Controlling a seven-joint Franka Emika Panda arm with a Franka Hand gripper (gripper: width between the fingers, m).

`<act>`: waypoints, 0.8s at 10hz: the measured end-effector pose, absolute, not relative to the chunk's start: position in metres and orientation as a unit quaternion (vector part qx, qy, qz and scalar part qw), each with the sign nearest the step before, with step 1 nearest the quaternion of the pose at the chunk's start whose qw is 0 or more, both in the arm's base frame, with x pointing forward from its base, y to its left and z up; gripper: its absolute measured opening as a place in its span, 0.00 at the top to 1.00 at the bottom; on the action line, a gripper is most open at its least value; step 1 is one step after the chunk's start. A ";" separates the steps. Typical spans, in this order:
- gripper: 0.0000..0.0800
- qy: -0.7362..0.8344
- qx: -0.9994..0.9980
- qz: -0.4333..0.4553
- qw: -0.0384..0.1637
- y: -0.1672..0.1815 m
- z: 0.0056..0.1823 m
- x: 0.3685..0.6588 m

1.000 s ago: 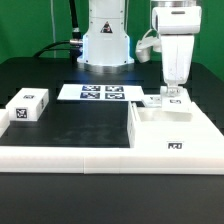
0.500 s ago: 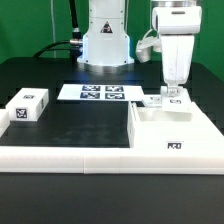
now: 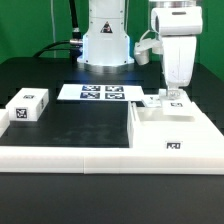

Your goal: Assemble cabinet

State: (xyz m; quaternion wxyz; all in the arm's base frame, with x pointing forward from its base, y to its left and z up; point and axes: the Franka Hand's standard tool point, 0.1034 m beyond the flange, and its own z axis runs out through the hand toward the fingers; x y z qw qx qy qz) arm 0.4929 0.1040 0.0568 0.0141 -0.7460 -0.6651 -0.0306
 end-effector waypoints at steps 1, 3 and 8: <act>0.91 -0.665 -0.746 -0.031 0.014 0.104 0.057 0.493; 0.91 -0.665 -0.746 -0.031 0.014 0.104 0.057 0.493; 0.91 -0.669 -0.742 -0.041 0.011 0.101 0.058 0.517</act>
Offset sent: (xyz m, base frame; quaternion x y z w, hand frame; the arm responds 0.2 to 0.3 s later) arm 0.0000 0.0000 0.0000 0.0000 0.0000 0.0000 1.0000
